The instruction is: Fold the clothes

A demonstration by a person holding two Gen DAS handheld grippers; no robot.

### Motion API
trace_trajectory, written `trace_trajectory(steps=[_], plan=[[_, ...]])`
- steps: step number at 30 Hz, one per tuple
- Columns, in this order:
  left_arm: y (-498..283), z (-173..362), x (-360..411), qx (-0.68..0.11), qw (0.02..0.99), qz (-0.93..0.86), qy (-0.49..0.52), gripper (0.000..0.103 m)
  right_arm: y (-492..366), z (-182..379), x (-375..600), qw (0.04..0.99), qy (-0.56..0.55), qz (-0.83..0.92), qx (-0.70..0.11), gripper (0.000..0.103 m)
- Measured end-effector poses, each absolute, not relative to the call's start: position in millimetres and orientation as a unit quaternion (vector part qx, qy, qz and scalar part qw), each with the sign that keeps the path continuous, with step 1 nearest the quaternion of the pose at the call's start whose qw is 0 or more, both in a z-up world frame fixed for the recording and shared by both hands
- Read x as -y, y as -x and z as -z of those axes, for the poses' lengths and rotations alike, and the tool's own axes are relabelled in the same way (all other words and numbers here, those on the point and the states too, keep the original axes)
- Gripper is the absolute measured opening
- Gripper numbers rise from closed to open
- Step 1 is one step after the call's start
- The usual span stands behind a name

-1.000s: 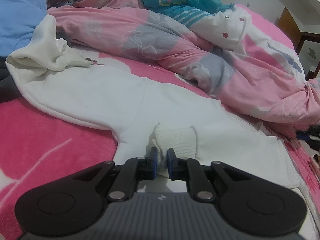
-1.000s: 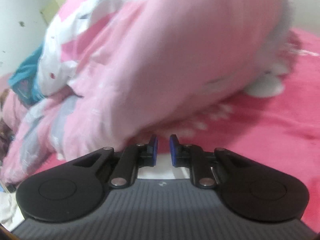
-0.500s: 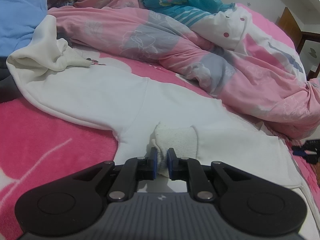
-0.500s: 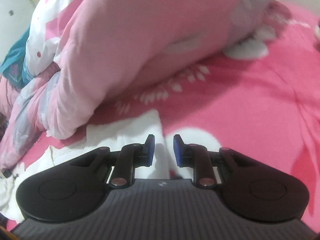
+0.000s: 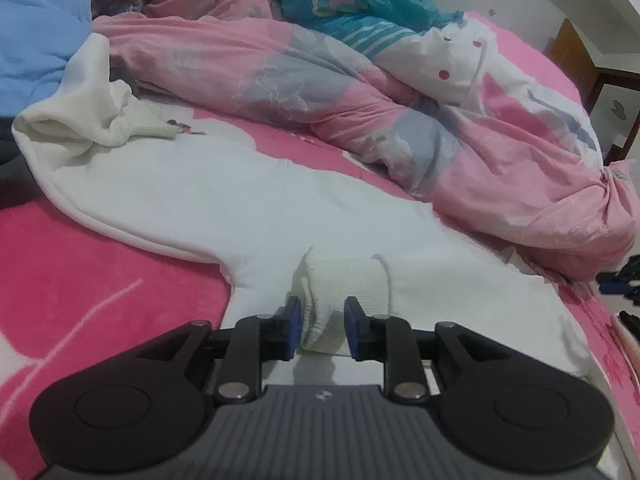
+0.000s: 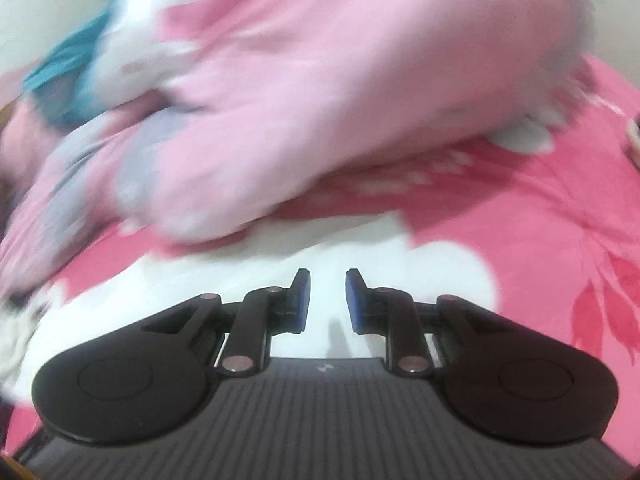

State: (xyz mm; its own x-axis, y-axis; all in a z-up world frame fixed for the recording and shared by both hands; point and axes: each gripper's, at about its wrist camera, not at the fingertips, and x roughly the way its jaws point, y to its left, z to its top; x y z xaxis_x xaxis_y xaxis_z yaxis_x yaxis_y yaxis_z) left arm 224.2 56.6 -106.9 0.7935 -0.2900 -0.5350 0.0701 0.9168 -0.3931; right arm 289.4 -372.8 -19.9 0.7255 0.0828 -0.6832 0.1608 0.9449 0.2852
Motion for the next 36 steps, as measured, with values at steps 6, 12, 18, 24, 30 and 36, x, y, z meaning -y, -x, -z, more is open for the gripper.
trace_trajectory(steps=[6, 12, 18, 24, 30, 36], plan=[[-222, 104, -51, -0.315, 0.93, 0.105, 0.158, 0.032, -283, 8, 282, 0.911, -0.078, -0.078, -0.397, 0.022], [-224, 108, -53, -0.333, 0.923, 0.105, 0.159, 0.027, -305, 28, 210, 0.896, 0.018, -0.153, -0.417, 0.032], [-225, 110, -52, -0.334, 0.924, 0.105, 0.156, 0.027, -327, 47, 138, 0.867, 0.113, -0.226, -0.431, 0.028], [-225, 111, -50, -0.332, 0.925, 0.104, 0.152, 0.027, -283, 77, 129, 0.875, 0.177, -0.233, -0.386, 0.026], [-224, 111, -48, -0.329, 0.927, 0.101, 0.146, 0.026, -284, 71, 124, 0.869, 0.229, -0.271, -0.343, 0.027], [-224, 112, -48, -0.329, 0.928, 0.103, 0.143, 0.026, -329, 66, 110, 0.824, 0.241, -0.344, -0.38, 0.03]])
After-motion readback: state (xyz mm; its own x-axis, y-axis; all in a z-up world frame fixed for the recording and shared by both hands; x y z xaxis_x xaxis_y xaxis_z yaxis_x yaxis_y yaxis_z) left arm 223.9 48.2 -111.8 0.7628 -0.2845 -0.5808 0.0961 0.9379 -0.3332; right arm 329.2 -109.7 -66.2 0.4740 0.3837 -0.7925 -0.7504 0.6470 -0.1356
